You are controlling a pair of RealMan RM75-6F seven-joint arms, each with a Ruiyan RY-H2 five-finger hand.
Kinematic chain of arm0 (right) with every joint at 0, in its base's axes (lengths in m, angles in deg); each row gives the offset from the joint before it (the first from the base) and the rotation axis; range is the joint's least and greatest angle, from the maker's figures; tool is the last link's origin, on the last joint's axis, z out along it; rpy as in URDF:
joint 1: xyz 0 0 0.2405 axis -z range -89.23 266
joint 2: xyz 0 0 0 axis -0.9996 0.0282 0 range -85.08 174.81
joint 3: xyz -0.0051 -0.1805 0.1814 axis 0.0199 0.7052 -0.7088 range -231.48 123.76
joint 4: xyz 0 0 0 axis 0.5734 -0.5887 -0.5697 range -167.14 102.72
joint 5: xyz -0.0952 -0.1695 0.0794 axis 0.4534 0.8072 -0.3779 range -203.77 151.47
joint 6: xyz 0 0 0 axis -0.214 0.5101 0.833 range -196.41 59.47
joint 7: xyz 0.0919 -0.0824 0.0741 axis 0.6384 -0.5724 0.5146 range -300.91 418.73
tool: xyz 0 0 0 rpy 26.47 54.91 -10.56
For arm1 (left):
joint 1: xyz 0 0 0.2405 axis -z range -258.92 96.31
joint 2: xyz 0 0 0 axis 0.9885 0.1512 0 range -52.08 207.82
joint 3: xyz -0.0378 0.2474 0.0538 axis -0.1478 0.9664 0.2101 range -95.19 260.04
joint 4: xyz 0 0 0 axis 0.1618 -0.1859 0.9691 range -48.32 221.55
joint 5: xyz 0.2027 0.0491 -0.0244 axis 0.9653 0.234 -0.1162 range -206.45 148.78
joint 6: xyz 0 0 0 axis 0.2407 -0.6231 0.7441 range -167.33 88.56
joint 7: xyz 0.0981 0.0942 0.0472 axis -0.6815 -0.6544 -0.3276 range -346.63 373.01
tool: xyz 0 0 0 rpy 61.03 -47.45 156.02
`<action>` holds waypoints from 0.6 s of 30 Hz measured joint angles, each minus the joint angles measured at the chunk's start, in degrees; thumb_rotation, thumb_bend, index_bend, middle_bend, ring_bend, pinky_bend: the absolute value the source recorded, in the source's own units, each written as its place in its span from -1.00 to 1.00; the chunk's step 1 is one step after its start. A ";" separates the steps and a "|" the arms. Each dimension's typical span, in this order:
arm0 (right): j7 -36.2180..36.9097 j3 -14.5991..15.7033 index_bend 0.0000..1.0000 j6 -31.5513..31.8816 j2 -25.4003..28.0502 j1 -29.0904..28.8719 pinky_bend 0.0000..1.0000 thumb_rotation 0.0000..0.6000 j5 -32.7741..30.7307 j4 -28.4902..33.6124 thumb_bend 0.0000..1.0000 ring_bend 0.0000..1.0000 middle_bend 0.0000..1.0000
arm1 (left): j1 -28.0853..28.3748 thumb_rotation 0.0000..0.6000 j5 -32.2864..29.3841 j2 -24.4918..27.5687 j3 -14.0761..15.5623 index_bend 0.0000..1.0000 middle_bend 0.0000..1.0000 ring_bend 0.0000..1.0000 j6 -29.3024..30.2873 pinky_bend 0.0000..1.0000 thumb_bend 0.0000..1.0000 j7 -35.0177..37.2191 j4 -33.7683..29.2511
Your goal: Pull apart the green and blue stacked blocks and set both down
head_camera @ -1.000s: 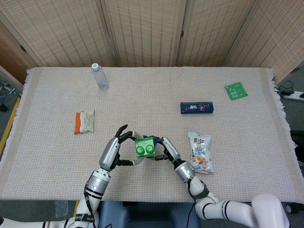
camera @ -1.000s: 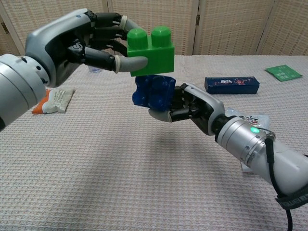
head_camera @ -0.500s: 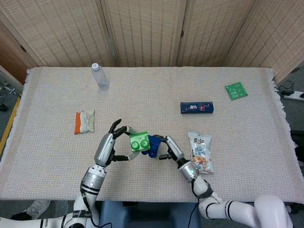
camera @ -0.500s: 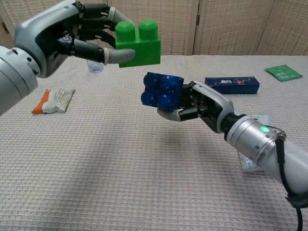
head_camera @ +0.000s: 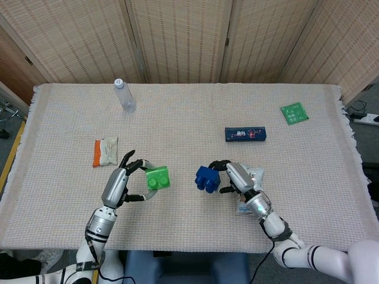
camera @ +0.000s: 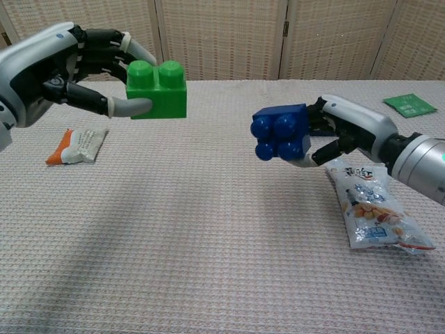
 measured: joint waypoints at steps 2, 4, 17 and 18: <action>-4.75 0.18 0.69 -0.65 2.37 0.30 -0.47 1.00 -0.97 1.74 -0.28 -0.20 -0.15 | -0.17 1.00 0.08 -0.24 0.40 0.63 0.88 -0.05 0.04 -0.85 -0.06 0.24 1.48; -9.04 0.39 0.69 -1.60 4.27 0.57 -0.47 1.00 -2.32 2.87 -0.28 -0.20 -0.15 | -0.30 1.00 -0.35 -0.83 0.79 0.63 0.88 -0.05 -0.31 -0.85 -0.06 1.18 3.21; -21.85 0.35 0.69 -8.31 5.69 -0.83 -0.47 1.00 -8.75 0.75 -0.28 -0.20 -0.15 | 0.92 1.00 -3.65 -6.57 1.79 0.63 0.88 -0.05 -6.81 -0.86 -0.06 9.32 13.98; -22.59 0.33 0.69 -8.52 5.45 -0.99 -0.47 1.00 -8.76 0.58 -0.28 -0.20 -0.15 | 1.05 1.00 -3.79 -6.75 1.70 0.63 0.88 -0.05 -7.18 -0.86 -0.06 9.80 14.68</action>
